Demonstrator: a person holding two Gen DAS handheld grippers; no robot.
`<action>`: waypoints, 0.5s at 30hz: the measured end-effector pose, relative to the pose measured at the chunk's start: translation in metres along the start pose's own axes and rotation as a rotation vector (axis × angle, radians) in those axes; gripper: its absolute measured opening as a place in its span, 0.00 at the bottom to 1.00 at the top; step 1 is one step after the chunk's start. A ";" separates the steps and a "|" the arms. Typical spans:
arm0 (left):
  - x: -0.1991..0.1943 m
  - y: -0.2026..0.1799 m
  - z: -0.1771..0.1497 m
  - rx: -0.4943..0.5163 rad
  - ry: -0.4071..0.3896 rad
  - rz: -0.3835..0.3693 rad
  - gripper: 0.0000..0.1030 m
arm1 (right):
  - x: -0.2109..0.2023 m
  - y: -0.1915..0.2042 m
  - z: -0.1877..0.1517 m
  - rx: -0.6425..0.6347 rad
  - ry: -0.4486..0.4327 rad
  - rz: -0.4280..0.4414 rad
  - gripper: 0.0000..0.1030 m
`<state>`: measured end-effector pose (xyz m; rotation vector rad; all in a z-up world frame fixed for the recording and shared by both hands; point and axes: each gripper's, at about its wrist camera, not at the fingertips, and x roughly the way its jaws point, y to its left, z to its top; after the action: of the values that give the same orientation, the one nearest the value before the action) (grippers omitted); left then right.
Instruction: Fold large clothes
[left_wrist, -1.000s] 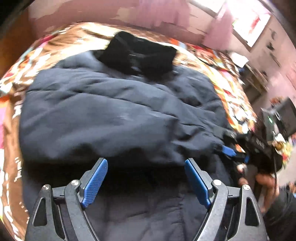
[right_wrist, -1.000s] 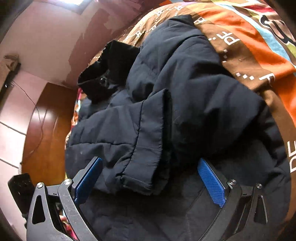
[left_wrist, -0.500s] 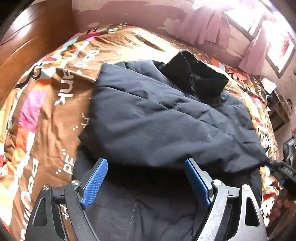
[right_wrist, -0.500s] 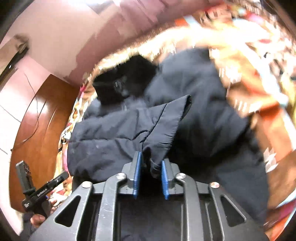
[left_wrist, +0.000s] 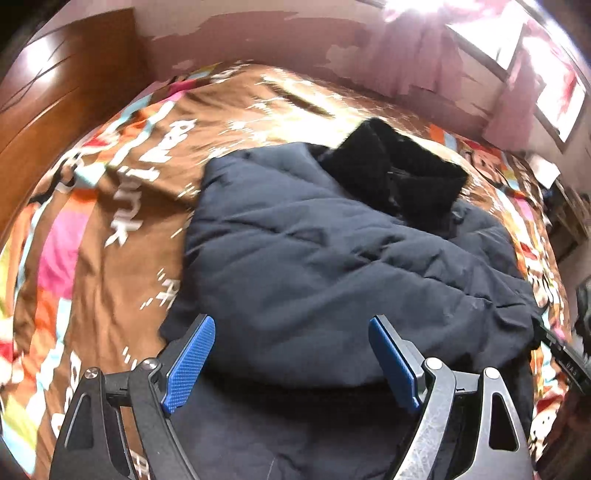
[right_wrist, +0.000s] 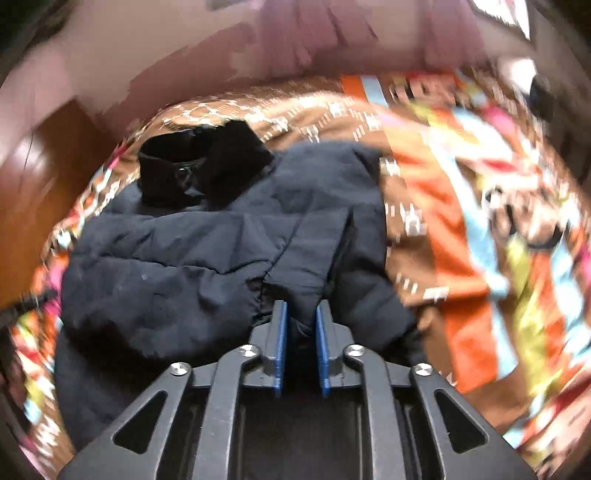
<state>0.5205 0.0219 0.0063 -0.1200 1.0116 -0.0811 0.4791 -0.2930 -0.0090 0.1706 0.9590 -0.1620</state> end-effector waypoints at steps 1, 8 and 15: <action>0.002 -0.006 0.003 0.021 -0.002 -0.009 0.81 | -0.005 0.002 0.003 -0.028 -0.023 -0.018 0.35; 0.037 -0.045 0.026 0.098 0.018 -0.073 0.81 | 0.002 0.020 0.044 -0.082 -0.084 0.027 0.57; 0.084 -0.066 0.003 0.207 0.094 -0.085 0.85 | 0.074 0.031 0.021 -0.070 0.166 0.128 0.57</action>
<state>0.5668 -0.0531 -0.0533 0.0302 1.0855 -0.2700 0.5441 -0.2718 -0.0564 0.1826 1.1144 0.0035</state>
